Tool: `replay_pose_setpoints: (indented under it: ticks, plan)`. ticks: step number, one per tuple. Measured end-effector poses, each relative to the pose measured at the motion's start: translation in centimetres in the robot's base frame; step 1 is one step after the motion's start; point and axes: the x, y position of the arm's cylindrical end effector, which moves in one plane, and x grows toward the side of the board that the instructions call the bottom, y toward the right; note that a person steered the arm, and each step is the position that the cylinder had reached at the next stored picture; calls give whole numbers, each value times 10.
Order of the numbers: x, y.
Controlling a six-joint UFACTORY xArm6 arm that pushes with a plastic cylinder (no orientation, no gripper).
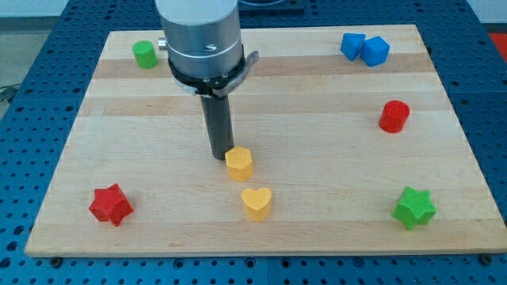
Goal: Push the yellow hexagon to the top of the yellow heart
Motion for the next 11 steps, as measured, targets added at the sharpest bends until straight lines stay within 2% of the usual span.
replay_pose_setpoints:
  ticks: [4, 6, 11]
  plan:
    - [38, 2]
    - [38, 2]
    - [20, -86]
